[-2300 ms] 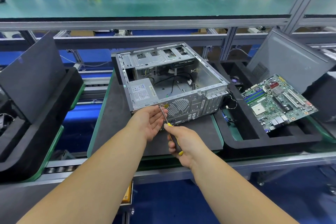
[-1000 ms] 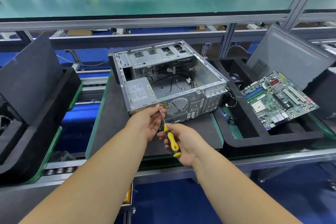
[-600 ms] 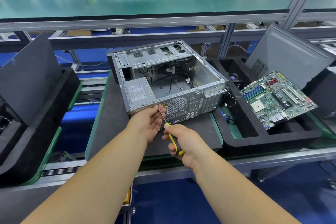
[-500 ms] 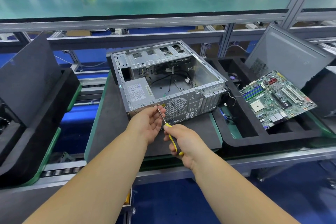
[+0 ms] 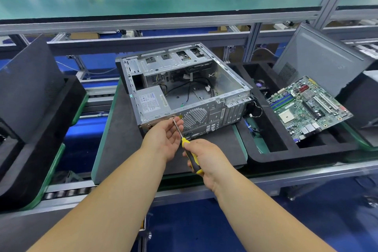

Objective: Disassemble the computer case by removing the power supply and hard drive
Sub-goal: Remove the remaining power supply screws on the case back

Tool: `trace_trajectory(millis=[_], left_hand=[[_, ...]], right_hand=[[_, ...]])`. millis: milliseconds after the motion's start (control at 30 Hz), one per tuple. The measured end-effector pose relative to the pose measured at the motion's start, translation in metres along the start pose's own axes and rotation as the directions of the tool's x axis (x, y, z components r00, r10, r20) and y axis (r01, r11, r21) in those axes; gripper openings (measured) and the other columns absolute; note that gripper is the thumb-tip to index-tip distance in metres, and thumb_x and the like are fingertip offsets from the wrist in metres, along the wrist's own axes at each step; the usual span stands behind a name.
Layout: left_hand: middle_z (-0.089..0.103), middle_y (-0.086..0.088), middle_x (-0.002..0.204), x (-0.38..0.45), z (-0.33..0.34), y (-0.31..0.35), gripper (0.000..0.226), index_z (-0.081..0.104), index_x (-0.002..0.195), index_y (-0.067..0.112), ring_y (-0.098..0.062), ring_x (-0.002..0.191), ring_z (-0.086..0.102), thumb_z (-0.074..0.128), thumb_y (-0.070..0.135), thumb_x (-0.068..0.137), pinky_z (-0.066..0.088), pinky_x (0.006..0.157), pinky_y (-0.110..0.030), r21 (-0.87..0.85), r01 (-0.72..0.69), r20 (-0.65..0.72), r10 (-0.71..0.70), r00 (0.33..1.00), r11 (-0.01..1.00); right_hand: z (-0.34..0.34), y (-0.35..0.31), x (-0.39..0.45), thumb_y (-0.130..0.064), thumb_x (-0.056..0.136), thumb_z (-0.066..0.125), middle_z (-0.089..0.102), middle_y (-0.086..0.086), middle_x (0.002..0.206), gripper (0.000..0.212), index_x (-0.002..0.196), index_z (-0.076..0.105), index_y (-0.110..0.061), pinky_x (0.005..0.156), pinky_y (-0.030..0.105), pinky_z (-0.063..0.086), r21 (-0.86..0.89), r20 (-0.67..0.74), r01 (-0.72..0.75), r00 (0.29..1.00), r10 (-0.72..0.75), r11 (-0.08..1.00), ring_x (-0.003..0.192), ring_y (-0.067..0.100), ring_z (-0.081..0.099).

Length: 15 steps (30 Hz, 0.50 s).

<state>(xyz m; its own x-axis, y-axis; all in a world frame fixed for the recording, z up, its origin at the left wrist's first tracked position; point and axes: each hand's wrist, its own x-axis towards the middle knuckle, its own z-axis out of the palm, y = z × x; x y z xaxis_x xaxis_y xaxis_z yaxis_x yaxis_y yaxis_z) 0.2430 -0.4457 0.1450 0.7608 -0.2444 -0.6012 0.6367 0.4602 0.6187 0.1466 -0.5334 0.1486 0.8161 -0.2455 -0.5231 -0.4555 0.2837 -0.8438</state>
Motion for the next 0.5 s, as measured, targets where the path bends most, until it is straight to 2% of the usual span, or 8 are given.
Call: trace_trajectory(millis=[100, 233, 367, 433, 500], left_hand=[[0.075, -0.001, 0.072, -0.0021, 0.0007, 0.0004, 0.022, 0.07, 0.09, 0.007, -0.008, 0.06, 0.067, 0.051, 0.015, 0.099, 0.049, 0.071, -0.019, 0.009, 0.001, 0.004, -0.001, 1.0, 1.0], [0.074, -0.001, 0.08, -0.005, 0.0019, 0.0039, 0.022, 0.071, 0.093, 0.009, -0.01, 0.073, 0.064, 0.051, 0.018, 0.098, 0.049, 0.066, -0.019, 0.093, 0.012, -0.011, -0.011, 1.0, 0.996], [0.074, 0.005, 0.073, -0.0061, 0.0024, 0.0072, 0.018, 0.071, 0.09, 0.014, -0.006, 0.075, 0.065, 0.062, 0.028, 0.094, 0.047, 0.067, -0.019, 0.155, 0.025, -0.043, -0.019, 0.999, 0.988], [0.074, 0.007, 0.071, -0.0045, 0.0021, 0.007, 0.015, 0.071, 0.088, 0.016, -0.005, 0.073, 0.066, 0.066, 0.03, 0.092, 0.047, 0.064, -0.018, 0.172, 0.004, -0.055, 0.006, 0.998, 0.985], [0.074, 0.008, 0.07, -0.0022, 0.0024, 0.0062, 0.014, 0.07, 0.086, 0.018, -0.002, 0.07, 0.066, 0.068, 0.031, 0.091, 0.048, 0.059, -0.016, 0.189, -0.017, -0.067, 0.03, 0.997, 0.982]], right_hand=[[-0.0004, 0.0011, 0.0007, -0.024, 0.093, 0.064, 0.063, 0.001, 0.076, 0.009, 0.093, 0.064, -0.015, 0.047, 0.022, 0.042, 0.01, -0.024, 0.029, 0.999, -0.028, 1.0, 0.054, 0.009, 0.051], [-0.0012, 0.0008, 0.0015, -0.018, 0.091, 0.066, 0.057, 0.002, 0.074, 0.007, 0.094, 0.061, -0.013, 0.045, 0.021, 0.036, 0.022, -0.063, 0.083, 0.995, -0.081, 0.996, 0.054, 0.01, 0.044], [-0.0017, 0.0021, 0.0019, -0.017, 0.086, 0.072, 0.06, -0.002, 0.084, 0.018, 0.096, 0.057, -0.02, 0.052, 0.021, 0.043, -0.117, -0.133, 0.168, 0.974, -0.183, 0.979, 0.063, 0.011, 0.052], [-0.0009, 0.0022, 0.0025, -0.019, 0.084, 0.074, 0.06, -0.004, 0.083, 0.022, 0.096, 0.056, -0.023, 0.06, 0.025, 0.048, -0.199, -0.144, 0.21, 0.96, -0.24, 0.957, 0.066, 0.01, 0.054], [-0.0007, 0.0024, 0.003, -0.025, 0.084, 0.073, 0.059, -0.006, 0.081, 0.022, 0.095, 0.055, -0.025, 0.06, 0.024, 0.046, -0.275, -0.135, 0.236, 0.95, -0.28, 0.932, 0.066, 0.008, 0.055]])
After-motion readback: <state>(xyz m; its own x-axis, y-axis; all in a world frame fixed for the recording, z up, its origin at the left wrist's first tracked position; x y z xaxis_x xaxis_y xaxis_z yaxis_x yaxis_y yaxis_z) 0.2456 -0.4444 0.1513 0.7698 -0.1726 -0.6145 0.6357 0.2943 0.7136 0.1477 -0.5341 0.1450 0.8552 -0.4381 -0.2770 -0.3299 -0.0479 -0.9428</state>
